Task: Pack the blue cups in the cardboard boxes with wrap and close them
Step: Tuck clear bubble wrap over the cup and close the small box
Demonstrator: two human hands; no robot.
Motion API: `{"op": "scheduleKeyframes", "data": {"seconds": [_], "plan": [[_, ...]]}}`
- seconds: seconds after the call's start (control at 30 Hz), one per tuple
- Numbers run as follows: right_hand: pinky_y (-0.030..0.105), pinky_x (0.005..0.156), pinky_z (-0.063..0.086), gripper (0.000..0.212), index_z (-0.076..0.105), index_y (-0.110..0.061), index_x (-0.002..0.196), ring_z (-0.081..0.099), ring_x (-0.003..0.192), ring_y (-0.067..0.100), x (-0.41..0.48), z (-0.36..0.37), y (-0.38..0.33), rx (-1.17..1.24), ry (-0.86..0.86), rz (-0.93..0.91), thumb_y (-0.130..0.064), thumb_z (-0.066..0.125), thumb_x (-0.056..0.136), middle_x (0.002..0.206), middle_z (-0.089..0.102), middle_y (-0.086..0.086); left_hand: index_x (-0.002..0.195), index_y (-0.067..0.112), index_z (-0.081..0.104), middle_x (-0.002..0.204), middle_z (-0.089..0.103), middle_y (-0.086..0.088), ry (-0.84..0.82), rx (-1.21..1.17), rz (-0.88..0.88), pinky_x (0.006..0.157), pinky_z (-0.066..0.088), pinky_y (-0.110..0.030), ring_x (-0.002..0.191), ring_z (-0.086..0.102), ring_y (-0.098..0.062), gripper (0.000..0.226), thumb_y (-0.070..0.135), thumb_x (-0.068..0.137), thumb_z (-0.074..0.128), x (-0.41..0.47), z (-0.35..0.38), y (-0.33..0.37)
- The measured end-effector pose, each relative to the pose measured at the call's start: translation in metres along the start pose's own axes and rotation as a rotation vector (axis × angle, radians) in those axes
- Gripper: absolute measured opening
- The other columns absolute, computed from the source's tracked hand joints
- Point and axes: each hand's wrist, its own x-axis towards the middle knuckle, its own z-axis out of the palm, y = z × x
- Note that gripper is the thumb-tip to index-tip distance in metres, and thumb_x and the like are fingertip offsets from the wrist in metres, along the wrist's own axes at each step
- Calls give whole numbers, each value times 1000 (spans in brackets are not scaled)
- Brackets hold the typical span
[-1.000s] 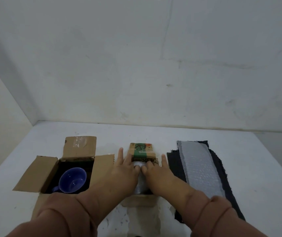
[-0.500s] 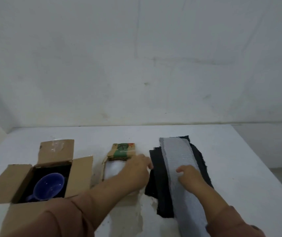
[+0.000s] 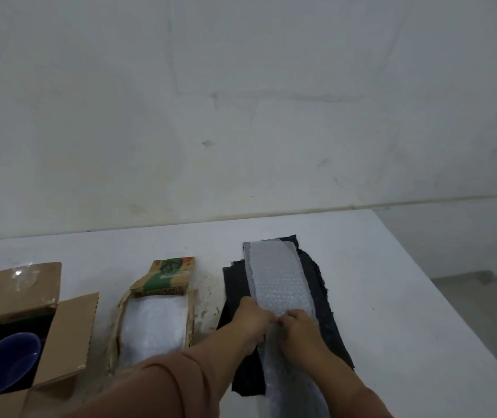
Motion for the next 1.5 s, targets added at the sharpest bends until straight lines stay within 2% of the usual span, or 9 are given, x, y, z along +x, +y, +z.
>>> {"op": "scheduleKeyframes", "data": {"seconds": [0.17,0.3,0.47,0.63,0.77,0.97,1.1,1.3,1.5], "plan": [[27,84,52,26,70,-11,97,64,90,17,1,-19,-5,172,-6,20,-15,45,93,109,66,9,146,22,26,134,52,-10,-19,108,251,98,46,-28,114,54,-21,67,3,89,56,1,1,4],[22,63,50,20,55,-28,98,57,79,6,0,-53,-6,566,256,153,-13,57,86,111,62,5,137,34,40,110,58,-16,-81,83,346,69,46,-23,84,57,-21,68,-8,85,50,-15,-14,23],[41,81,55,71,43,-42,129,62,104,25,-4,-85,-25,1208,8,127,6,59,80,121,60,-1,116,35,59,108,66,-3,-84,0,476,71,49,-31,81,63,-16,59,-12,83,50,-41,-52,39],[24,74,54,50,57,-42,110,64,89,13,-14,-106,-75,823,147,-122,-3,65,80,102,64,-1,104,29,61,97,62,6,184,149,636,55,43,-5,77,58,-2,28,7,86,59,-65,-93,52],[16,61,37,23,57,-31,66,52,77,5,-22,-123,-112,505,387,-243,-14,68,77,91,52,-5,73,36,61,95,49,6,412,220,839,68,41,-13,84,51,-11,22,15,78,68,-87,-120,62],[31,77,48,32,62,-24,60,63,91,15,-27,-149,-155,1089,69,-453,-1,61,81,96,72,-10,115,28,54,112,63,4,-144,-167,669,69,51,-20,97,64,-11,52,21,67,72,-99,-165,67],[25,61,54,20,58,-17,78,64,70,16,-17,-144,-178,1345,-9,-466,2,57,83,75,68,-2,88,21,70,85,73,3,-103,-144,566,63,50,-28,80,69,-17,11,18,77,70,-95,-169,54],[29,73,56,38,61,-17,115,69,94,20,-8,-110,-165,918,-255,-280,0,66,81,108,71,6,114,5,59,104,65,-17,-62,-313,437,72,52,-40,89,65,-33,23,5,90,57,-94,-189,49],[24,59,56,31,76,-16,69,70,73,16,-5,-87,-166,1006,-208,-163,8,61,82,81,75,3,90,5,68,100,69,-12,-123,-445,397,77,55,-31,90,66,-24,37,-19,86,39,-101,-215,36]]}}
